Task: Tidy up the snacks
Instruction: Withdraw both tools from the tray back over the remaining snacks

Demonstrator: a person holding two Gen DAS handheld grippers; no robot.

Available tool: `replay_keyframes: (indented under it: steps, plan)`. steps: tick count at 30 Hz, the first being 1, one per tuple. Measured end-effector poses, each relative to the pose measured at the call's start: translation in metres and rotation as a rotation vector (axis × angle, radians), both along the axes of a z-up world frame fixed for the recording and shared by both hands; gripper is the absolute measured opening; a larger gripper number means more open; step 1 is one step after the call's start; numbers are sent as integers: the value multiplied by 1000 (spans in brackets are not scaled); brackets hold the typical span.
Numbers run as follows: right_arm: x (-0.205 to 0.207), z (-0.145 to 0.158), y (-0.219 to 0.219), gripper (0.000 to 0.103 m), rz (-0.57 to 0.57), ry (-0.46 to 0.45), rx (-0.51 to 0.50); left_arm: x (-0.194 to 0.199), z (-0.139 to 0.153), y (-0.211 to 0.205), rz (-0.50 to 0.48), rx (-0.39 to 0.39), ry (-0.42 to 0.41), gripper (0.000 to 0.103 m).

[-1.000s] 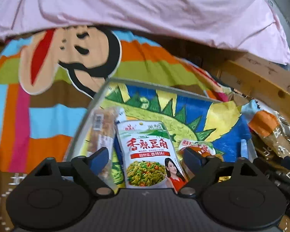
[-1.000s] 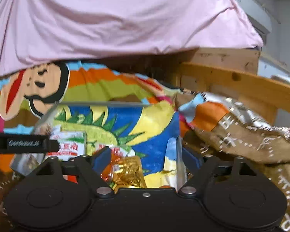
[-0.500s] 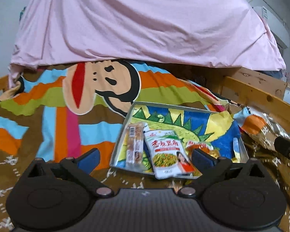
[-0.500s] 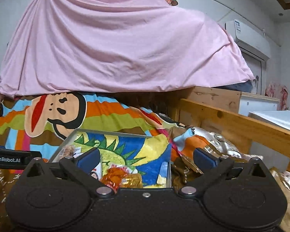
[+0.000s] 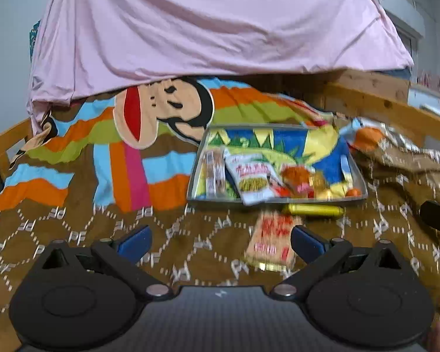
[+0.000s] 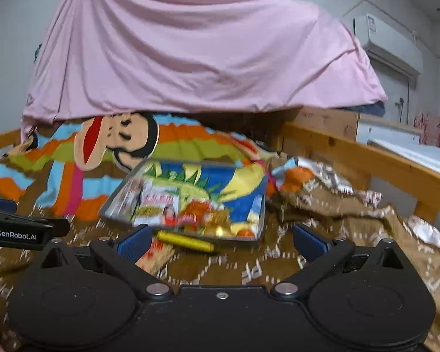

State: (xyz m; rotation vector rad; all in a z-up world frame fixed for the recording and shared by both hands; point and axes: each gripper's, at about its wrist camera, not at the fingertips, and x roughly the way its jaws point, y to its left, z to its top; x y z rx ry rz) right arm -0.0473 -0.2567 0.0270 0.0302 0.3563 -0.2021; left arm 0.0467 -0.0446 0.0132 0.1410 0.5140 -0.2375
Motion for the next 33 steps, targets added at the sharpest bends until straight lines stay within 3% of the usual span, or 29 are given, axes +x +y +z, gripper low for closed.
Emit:
replay_keyframes:
  steps: [5, 13, 33]
  plan:
    - [-15, -9, 4, 102, 1, 72, 41, -16, -6, 3, 18, 43, 51, 103]
    - [-18, -20, 14, 102, 26, 147, 13, -28, -14, 4, 12, 112, 103, 103]
    - [14, -36, 4, 102, 14, 298, 53, 8, -22, 5, 99, 161, 197, 103]
